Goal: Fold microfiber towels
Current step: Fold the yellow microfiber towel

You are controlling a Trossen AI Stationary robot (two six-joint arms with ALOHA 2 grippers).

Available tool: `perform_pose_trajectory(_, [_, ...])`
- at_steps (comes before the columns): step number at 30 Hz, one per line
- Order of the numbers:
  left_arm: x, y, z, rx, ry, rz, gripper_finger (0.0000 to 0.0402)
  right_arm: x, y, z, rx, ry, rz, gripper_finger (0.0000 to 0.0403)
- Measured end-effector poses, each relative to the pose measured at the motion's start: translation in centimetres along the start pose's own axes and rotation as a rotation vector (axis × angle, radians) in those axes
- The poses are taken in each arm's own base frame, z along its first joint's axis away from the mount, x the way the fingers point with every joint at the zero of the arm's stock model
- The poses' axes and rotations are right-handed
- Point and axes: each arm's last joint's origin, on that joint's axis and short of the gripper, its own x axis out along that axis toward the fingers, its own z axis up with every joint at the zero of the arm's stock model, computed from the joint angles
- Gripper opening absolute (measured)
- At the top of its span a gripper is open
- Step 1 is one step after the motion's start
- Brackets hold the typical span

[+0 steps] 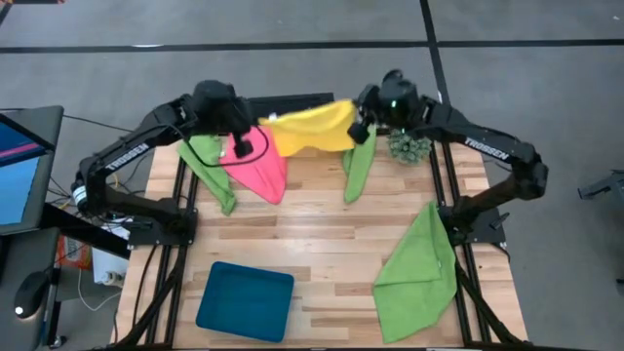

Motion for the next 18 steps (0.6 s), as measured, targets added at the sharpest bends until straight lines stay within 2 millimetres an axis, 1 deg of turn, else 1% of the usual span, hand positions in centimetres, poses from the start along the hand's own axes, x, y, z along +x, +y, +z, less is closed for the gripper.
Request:
perform_pose_trajectory(3, [0.1, -1.9, -0.5, -0.038, 0.064, -0.142, 0.0000, -0.7, 2.4, -1.6, 0.017, 0.040, 0.073, 0.0000])
perform_pose_trajectory(6, [0.2, -4.2, -0.7, -0.075, 0.096, -0.304, 0.0000, -1.6, 4.9, -2.9, 0.057, 0.060, 0.147, 0.0000])
perform_pose_trajectory(9, [0.5, -6.9, -1.0, -0.078, 0.122, -0.436, 0.0000, -2.9, 6.8, -4.1, 0.111, 0.073, 0.199, 0.0000])
perform_pose_trajectory(13, [1.6, -10.5, -2.5, -0.012, 0.199, -0.500, 0.0000, -3.9, 9.8, -6.3, 0.172, 0.149, 0.272, 0.0000])
perform_pose_trajectory(18, [2.8, -14.1, -4.9, 0.006, 0.286, -0.552, 0.0000, -5.7, 13.5, -8.8, 0.228, 0.230, 0.366, 0.0000])
